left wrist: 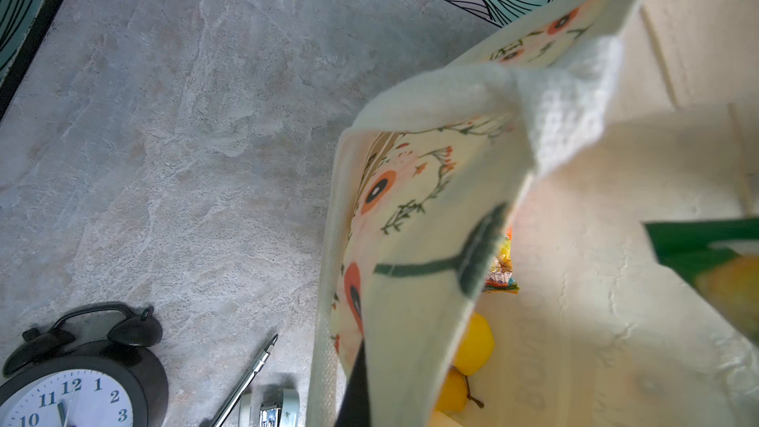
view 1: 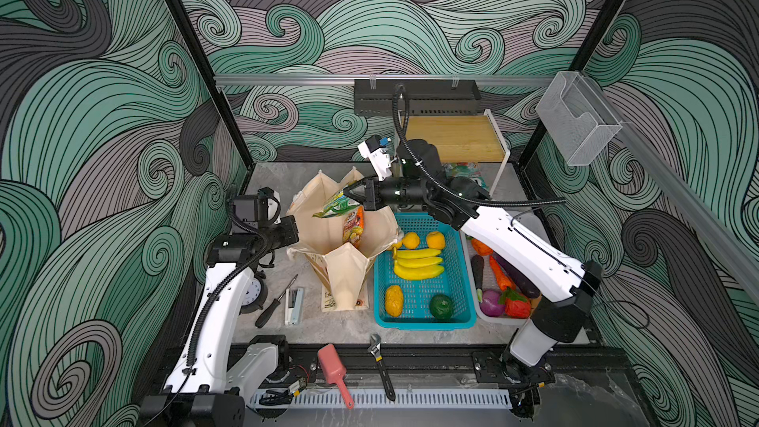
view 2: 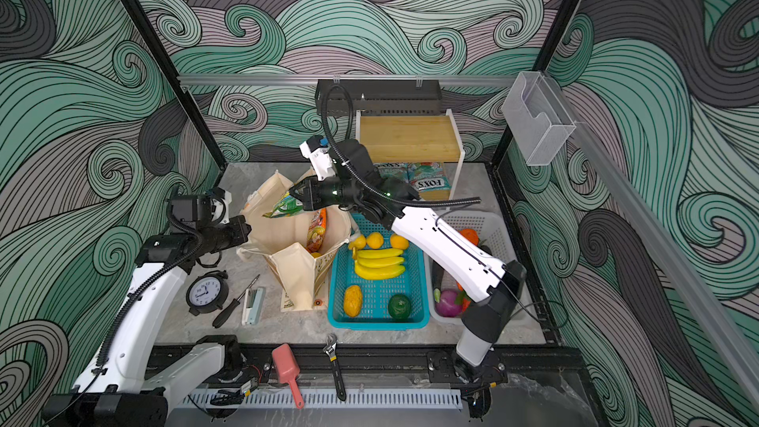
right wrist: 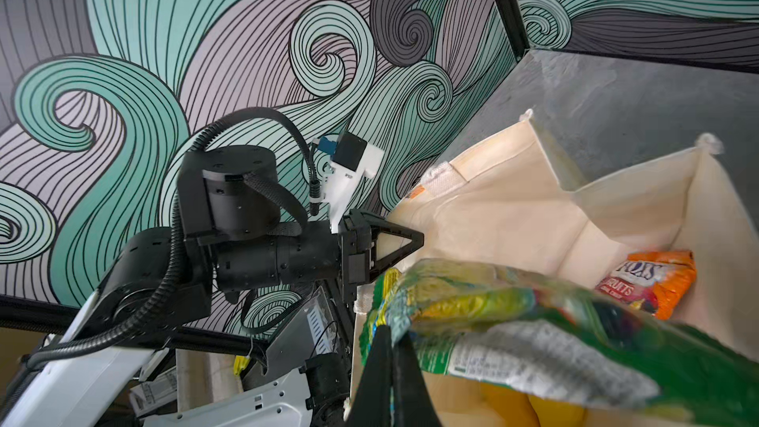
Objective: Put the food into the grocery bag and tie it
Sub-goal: 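Pull the green candy bag off the shelf and lower it into the tote, then open the right gripper to release the green candy bag in the tote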
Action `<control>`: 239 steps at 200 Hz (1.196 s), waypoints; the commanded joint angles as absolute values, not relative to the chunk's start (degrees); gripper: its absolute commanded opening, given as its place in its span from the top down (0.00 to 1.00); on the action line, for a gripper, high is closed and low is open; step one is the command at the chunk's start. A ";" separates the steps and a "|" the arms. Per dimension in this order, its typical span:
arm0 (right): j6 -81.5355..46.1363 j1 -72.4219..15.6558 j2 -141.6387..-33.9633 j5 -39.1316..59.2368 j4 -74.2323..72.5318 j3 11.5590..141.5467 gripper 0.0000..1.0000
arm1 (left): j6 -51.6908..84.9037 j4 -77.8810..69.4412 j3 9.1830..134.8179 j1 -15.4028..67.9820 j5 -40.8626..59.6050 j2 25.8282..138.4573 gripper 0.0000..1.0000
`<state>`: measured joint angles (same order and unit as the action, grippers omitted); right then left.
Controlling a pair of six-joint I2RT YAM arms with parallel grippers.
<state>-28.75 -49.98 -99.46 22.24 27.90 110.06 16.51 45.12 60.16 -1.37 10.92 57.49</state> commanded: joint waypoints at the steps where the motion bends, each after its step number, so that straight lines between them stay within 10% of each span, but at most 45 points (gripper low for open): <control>1: -29.13 -50.66 -102.77 24.19 26.80 114.41 1.00 | 16.37 44.16 60.20 -1.67 11.78 56.39 1.00; 119: -25.55 -52.65 -106.47 22.13 28.95 100.08 1.00 | 16.42 44.12 60.20 -1.66 12.39 56.16 1.00; 187: -17.38 -54.23 -104.70 4.14 40.16 96.77 1.00 | 16.46 44.03 60.12 -1.67 12.17 56.24 1.00; 239: -16.12 -55.61 -108.29 -4.98 47.25 100.26 0.73 | 16.44 44.27 60.12 -1.67 12.09 56.64 1.00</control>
